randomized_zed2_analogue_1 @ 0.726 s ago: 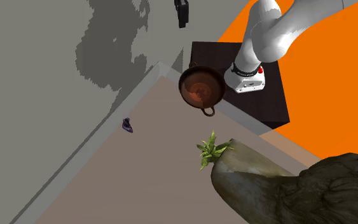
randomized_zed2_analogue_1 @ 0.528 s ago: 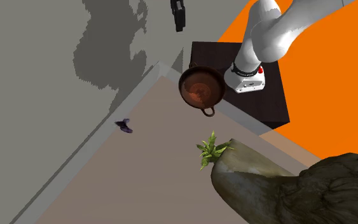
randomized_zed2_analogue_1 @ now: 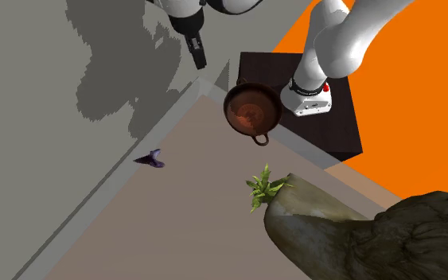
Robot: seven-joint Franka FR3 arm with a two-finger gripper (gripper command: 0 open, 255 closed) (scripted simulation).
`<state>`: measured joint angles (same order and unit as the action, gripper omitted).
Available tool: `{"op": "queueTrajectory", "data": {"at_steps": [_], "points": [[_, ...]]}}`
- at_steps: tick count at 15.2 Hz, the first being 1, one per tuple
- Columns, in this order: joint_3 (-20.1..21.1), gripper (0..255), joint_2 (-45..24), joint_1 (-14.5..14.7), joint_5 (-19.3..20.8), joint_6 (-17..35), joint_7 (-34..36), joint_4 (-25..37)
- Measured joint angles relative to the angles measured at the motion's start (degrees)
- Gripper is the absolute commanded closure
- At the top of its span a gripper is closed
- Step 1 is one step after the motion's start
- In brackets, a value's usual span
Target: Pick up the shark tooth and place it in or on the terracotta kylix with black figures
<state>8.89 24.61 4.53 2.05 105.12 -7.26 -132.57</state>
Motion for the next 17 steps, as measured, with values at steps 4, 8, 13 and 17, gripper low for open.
{"op": "queueTrajectory", "data": {"at_steps": [4, 8, 13, 17], "points": [[2.4, 0, -7.6, 1.5, 0.2, 2.4, 0.4, 4.3], [4.9, 0, -15.7, 3.0, 1.2, 4.2, 1.1, 9.7], [7.4, 0, -25.9, 5.0, 3.4, 5.4, 1.9, 17.4], [9.0, 0, -33.8, 7.1, 5.7, 5.7, 2.4, 23.7]]}}
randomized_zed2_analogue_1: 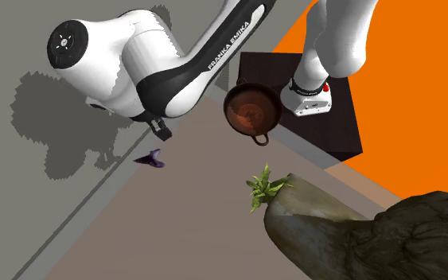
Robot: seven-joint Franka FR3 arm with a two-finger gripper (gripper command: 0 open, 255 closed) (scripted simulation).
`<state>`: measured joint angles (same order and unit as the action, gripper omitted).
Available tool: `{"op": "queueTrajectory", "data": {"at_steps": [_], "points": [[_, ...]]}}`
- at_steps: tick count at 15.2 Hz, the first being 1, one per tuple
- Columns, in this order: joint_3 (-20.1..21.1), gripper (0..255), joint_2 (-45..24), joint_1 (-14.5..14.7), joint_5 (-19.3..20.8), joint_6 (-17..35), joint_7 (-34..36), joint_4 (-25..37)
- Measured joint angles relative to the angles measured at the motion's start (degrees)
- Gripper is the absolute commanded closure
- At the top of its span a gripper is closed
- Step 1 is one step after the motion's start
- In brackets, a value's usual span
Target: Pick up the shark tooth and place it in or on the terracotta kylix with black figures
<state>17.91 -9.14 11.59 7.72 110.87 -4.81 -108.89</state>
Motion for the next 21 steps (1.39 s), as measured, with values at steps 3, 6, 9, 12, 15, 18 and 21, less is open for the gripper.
{"op": "queueTrajectory", "data": {"at_steps": [3, 6, 9, 12, 15, 18, 21], "points": [[1.0, 0, -5.6, 2.0, 1.7, -0.7, 0.4, 5.3], [1.7, 0, -11.8, 4.2, 3.6, -1.5, 0.6, 11.3], [2.0, 0, -16.5, 6.1, 5.0, -2.1, 0.8, 15.8], [1.9, 0, -17.6, 6.3, 5.5, -0.4, 1.0, 15.1], [1.7, 0, -18.3, 6.2, 5.9, 1.8, 1.2, 13.6], [1.6, 0, -18.5, 6.2, 6.0, 2.7, 1.4, 12.9], [1.6, 0, -18.5, 6.2, 6.0, 2.8, 1.4, 12.8]]}}
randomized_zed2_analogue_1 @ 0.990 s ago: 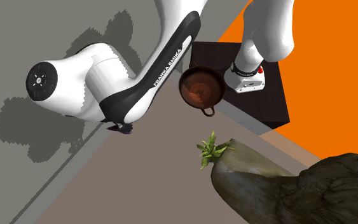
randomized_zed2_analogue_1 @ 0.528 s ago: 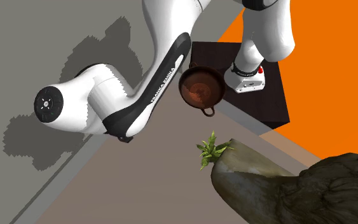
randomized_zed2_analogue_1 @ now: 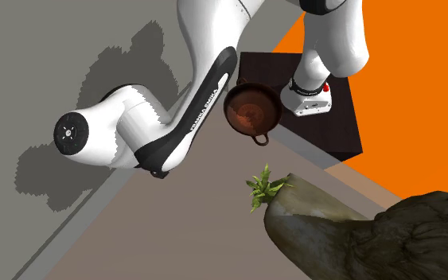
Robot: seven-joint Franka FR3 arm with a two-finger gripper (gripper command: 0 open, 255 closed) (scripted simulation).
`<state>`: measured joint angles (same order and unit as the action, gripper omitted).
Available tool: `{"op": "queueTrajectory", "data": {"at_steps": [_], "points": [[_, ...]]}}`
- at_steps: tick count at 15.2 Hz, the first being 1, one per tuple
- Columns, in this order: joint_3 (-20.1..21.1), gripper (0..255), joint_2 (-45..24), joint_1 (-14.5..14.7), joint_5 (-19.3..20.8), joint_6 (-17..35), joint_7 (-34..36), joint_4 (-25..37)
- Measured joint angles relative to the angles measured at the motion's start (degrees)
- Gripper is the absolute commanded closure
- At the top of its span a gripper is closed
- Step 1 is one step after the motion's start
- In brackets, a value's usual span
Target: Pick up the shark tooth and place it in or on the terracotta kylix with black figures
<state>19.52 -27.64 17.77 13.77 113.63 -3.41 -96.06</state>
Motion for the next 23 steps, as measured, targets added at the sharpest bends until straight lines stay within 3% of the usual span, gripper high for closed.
{"op": "queueTrajectory", "data": {"at_steps": [1, 2, 11, 12, 14, 18, 23], "points": [[0.0, 0, 0.0, 0.0, 0.0, 0.0, 0.0, 0.0], [0.0, 255, 0.0, 0.0, 0.0, 0.0, 0.0, 0.0], [0.0, 255, 0.0, 0.0, 0.0, 0.0, 0.0, 0.0], [0.0, 0, 0.0, 0.0, 0.0, 0.0, 0.0, 0.0], [-0.3, 0, 0.1, -0.1, -1.1, 0.8, 2.2, 0.3], [-3.1, 0, 2.0, -1.3, -8.1, 8.8, 20.7, -1.2], [-4.0, 0, 0.5, -1.1, -8.9, 12.5, 25.0, -1.6]]}}
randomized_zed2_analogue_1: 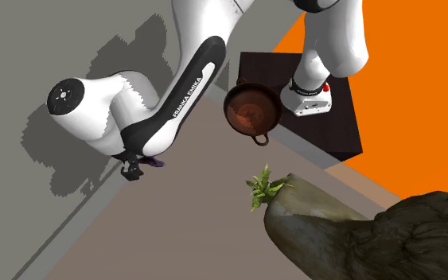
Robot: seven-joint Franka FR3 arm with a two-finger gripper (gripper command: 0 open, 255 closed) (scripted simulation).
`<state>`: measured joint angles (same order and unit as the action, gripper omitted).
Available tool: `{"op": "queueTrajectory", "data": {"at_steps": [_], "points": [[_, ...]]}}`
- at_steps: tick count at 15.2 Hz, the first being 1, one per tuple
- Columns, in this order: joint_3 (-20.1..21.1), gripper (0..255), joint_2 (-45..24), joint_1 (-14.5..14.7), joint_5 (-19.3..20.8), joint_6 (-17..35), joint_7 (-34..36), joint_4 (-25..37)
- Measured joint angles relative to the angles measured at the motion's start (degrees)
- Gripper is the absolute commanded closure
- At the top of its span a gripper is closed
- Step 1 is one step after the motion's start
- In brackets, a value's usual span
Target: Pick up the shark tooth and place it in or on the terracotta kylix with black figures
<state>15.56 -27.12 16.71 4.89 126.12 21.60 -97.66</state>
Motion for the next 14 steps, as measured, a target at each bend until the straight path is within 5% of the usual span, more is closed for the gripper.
{"op": "queueTrajectory", "data": {"at_steps": [9, 10, 14], "points": [[-0.2, 0, -1.4, 0.2, 0.4, 2.1, 0.4, -0.7], [-0.2, 255, -1.4, 0.2, 0.4, 2.1, 0.4, -0.7], [-0.2, 255, -1.4, 0.2, 0.4, 2.1, 0.4, -0.6]]}}
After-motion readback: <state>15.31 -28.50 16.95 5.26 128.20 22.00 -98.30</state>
